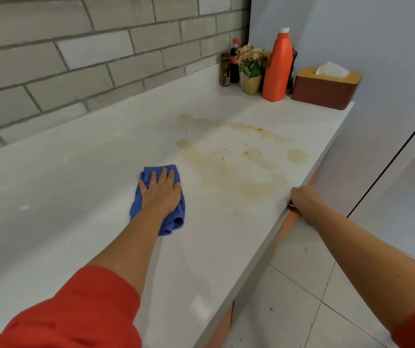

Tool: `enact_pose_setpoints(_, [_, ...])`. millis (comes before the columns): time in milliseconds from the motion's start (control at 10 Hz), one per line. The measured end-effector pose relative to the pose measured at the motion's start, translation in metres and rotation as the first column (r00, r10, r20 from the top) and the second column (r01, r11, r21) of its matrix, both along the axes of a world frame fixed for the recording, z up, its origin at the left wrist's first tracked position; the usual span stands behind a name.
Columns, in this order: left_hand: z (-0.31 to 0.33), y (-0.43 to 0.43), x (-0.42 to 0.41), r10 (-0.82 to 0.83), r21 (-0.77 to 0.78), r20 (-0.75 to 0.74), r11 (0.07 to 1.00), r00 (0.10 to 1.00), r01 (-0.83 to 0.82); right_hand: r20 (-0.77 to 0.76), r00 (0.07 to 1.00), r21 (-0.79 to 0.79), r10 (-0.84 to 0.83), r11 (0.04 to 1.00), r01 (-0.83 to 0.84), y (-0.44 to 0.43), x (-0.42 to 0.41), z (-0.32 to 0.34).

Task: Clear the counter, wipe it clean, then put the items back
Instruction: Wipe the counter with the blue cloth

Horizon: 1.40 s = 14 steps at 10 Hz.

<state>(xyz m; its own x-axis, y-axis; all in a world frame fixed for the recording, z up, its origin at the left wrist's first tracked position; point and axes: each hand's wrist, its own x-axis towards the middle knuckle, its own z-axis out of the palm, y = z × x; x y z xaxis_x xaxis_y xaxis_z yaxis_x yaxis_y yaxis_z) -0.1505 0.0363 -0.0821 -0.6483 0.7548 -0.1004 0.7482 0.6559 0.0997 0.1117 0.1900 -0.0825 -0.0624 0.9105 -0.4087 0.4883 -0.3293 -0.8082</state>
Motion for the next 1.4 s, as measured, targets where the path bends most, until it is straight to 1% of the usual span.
enact_pose_setpoints(100, [-0.004, -0.009, 0.048, -0.137, 0.039, 0.011, 0.99, 0.991, 0.136, 0.027, 0.999, -0.011, 0.033, 0.999, -0.033, -0.013, 0.0, 0.011])
enact_pose_setpoints(200, [-0.006, -0.045, 0.083, -0.226, 0.056, 0.007, 0.973, 0.974, 0.225, 0.36, 0.903, 0.105, 0.235, 0.951, -0.289, -0.019, 0.003, 0.013])
enact_pose_setpoints(300, [-0.008, -0.063, 0.075, -0.185, 0.073, -0.007, 0.98, 0.983, 0.185, 0.288, 0.938, 0.119, 0.194, 0.965, -0.236, -0.028, 0.005, 0.013])
enact_pose_setpoints(400, [-0.007, -0.051, 0.039, -0.007, 0.084, -0.039, 0.996, 0.999, 0.01, 0.427, 0.874, 0.209, 0.23, 0.916, -0.342, -0.028, 0.004, 0.011])
enact_pose_setpoints(500, [-0.004, -0.024, 0.0, 0.114, 0.036, -0.036, 0.993, 0.993, -0.112, 0.555, 0.772, 0.237, 0.31, 0.831, -0.504, -0.024, 0.006, 0.006])
enact_pose_setpoints(600, [0.002, 0.014, -0.015, 0.162, 0.016, -0.014, 0.987, 0.987, -0.161, 0.67, 0.679, 0.167, 0.301, 0.83, -0.533, -0.019, 0.002, 0.001])
enact_pose_setpoints(700, [0.002, 0.044, -0.002, 0.141, 0.009, 0.0, 0.99, 0.99, -0.141, 0.727, 0.603, 0.155, 0.329, 0.777, -0.61, -0.018, 0.006, 0.001])
enact_pose_setpoints(800, [-0.001, 0.051, 0.037, 0.02, 0.005, 0.02, 1.0, 1.0, -0.02, 0.722, 0.637, 0.174, 0.27, 0.82, -0.545, -0.012, 0.005, -0.008])
enact_pose_setpoints(900, [-0.001, 0.034, 0.09, -0.124, 0.033, 0.024, 0.992, 0.992, 0.123, 0.866, 0.275, -0.029, 0.418, 0.592, -0.805, -0.014, 0.011, -0.01])
enact_pose_setpoints(1000, [-0.003, -0.01, 0.123, -0.268, 0.061, 0.006, 0.962, 0.963, 0.268, 0.92, 0.185, 0.016, 0.345, 0.439, -0.898, -0.022, 0.01, 0.012])
enact_pose_setpoints(1100, [-0.003, -0.034, 0.1, -0.199, 0.083, -0.006, 0.977, 0.98, 0.199, 0.946, 0.149, 0.003, 0.287, 0.453, -0.892, -0.018, 0.015, 0.005])
enact_pose_setpoints(1200, [0.0, -0.021, 0.063, 0.059, 0.054, -0.008, 0.997, 0.998, -0.059, 0.975, 0.114, 0.023, 0.192, 0.421, -0.907, -0.016, 0.014, -0.002])
enact_pose_setpoints(1300, [0.003, 0.017, 0.059, 0.15, 0.015, 0.001, 0.989, 0.989, -0.15, 0.964, 0.117, -0.01, 0.237, 0.475, -0.88, -0.014, 0.013, 0.001])
enact_pose_setpoints(1400, [0.002, 0.052, 0.091, 0.087, 0.02, 0.016, 0.996, 0.996, -0.087, 0.967, 0.111, -0.007, 0.229, 0.46, -0.888, -0.009, 0.013, -0.005])
